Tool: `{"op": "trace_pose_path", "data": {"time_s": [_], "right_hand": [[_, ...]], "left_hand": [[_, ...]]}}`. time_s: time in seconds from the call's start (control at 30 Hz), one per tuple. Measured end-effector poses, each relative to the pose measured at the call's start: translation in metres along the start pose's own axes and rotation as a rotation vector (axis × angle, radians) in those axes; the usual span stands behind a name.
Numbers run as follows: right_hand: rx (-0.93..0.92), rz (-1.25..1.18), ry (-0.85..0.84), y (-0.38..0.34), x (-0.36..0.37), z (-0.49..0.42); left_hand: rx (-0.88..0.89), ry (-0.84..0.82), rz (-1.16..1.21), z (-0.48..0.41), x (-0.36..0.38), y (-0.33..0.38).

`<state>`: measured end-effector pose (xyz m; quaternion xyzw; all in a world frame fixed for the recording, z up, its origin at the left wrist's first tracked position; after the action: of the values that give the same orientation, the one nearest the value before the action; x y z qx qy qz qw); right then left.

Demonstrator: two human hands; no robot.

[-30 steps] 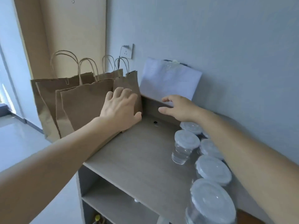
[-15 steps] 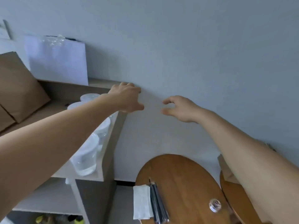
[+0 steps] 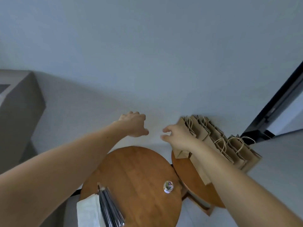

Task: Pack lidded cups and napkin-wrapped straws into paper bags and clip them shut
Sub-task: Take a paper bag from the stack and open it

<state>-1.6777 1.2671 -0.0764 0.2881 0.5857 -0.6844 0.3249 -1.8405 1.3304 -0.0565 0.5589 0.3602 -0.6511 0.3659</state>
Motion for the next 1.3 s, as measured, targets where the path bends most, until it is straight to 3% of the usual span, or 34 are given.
{"op": "trace_pose_path", "data": {"time_s": [0.33, 0.53, 0.7, 1.07, 1.3], "right_hand": [[0.337, 0.055, 0.198, 0.209, -0.062, 0.006], [0.55, 0.194, 0.238, 0.36, -0.106, -0.002], [0.607, 0.192, 0.142, 0.446, -0.105, -0.021], [0.444, 0.302, 0.104, 0.469, -0.088, -0.048], [0.245, 0.306, 0.028, 0.382, -0.093, -0.063]], "left_hand": [[0.176, -0.087, 0.093, -0.098, 0.058, 0.125], [0.07, -0.159, 0.128, -0.141, 0.096, 0.181], [-0.016, -0.208, 0.139, -0.154, 0.116, 0.216], [-0.12, -0.27, 0.14, -0.156, 0.13, 0.231], [-0.145, -0.255, 0.182, -0.142, 0.137, 0.218]]}}
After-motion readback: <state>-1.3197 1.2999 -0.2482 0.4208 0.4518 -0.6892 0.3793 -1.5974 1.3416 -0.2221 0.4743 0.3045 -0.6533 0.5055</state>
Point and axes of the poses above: each hand's wrist, its own z-axis away from the middle knuckle, its own x-axis out of the palm, y = z × x, the point moved 7 cm from there along -z, towards the middle knuckle, and after that the axes turned 10 degrees about -z, right-handed, at the moved point
